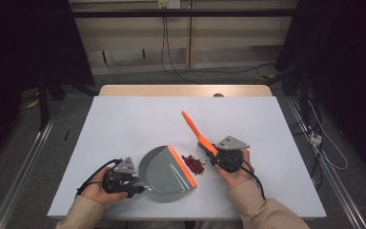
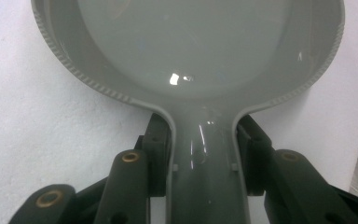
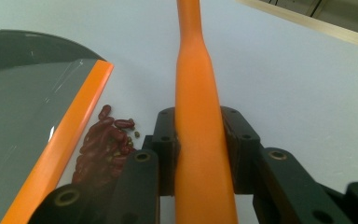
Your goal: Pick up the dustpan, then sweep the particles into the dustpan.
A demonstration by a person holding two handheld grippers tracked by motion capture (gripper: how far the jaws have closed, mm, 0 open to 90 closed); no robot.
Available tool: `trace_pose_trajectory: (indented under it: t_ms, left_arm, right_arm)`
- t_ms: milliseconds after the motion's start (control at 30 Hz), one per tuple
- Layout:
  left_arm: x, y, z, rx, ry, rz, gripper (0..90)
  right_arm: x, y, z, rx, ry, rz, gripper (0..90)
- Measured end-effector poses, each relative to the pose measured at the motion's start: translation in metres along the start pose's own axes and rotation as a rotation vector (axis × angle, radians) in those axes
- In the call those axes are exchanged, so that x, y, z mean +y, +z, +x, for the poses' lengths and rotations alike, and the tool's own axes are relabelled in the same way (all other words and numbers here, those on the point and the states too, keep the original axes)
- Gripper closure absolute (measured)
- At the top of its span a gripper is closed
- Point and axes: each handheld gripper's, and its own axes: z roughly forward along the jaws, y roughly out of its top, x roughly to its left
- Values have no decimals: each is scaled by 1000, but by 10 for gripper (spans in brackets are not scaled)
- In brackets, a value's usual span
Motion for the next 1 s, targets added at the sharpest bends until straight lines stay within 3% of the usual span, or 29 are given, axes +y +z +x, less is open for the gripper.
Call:
trace_pose_trajectory:
  t_ms: [433, 467, 533, 700, 900, 1000]
  left_arm:
    - [1, -1, 0, -7, 1, -2, 632]
    - [1, -1, 1, -9, 17, 9, 632]
    - [1, -1, 0, -10, 0, -3, 632]
    - [2, -1, -2, -22, 24, 17, 633]
    - [2, 0, -5, -29, 8, -1, 632]
    - [3, 2, -6, -36, 29, 15, 632]
  right_arm:
    - [-3, 1, 21, 21, -1, -30, 702]
    - [-3, 1, 22, 18, -1, -33, 701]
    - [-3, 2, 23, 18, 4, -35, 701]
    - [-3, 3, 24, 20, 12, -43, 701]
    - [-3, 3, 23, 18, 17, -49, 700]
    - [-3, 3, 23, 17, 19, -52, 700]
